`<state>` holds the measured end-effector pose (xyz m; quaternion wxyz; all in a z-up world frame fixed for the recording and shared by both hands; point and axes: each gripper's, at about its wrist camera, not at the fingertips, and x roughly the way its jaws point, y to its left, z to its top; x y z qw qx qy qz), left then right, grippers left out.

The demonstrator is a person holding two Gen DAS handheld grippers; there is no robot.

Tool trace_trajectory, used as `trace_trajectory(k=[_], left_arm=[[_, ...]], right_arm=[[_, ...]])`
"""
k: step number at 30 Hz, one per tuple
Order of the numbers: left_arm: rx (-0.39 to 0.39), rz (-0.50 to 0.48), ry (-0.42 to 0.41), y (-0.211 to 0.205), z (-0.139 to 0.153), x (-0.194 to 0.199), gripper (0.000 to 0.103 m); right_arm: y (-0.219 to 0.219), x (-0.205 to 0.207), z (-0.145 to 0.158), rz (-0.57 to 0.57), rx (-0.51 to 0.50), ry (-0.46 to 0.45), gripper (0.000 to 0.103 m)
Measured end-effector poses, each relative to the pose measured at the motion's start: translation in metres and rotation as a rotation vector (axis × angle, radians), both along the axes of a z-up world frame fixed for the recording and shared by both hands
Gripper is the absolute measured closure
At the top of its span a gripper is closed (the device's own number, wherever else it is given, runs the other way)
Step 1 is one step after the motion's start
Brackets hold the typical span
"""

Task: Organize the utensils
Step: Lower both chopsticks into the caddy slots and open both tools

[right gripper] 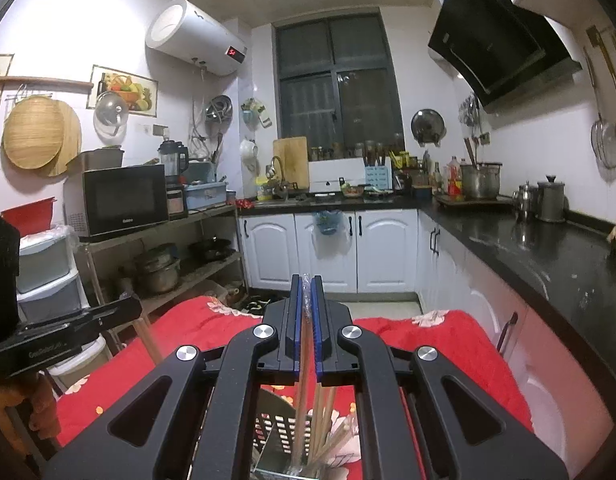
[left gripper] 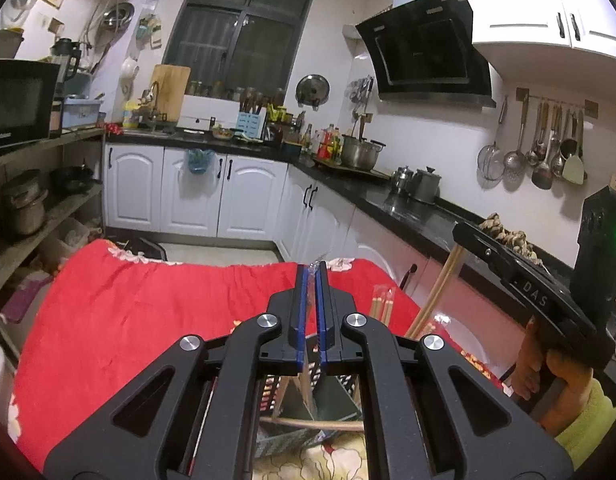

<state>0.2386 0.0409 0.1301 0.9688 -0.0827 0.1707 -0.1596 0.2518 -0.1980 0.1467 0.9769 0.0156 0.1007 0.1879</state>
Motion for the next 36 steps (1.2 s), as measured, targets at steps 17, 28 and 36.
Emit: trace_trajectory(k=[17, 28, 36], left_arm=[[-0.015, 0.035, 0.02, 0.011, -0.021, -0.023, 0.026], [-0.026, 0.074, -0.007, 0.02, -0.021, -0.049, 0.011], [-0.017, 0.083, 0.01, 0.023, -0.028, -0.065, 0.011]], right_arm=[[-0.012, -0.016, -0.032, -0.011, -0.03, 0.111, 0.066], [-0.014, -0.038, -0.04, 0.0, -0.043, 0.13, 0.056], [-0.014, -0.056, -0.05, 0.015, -0.064, 0.15, 0.052]])
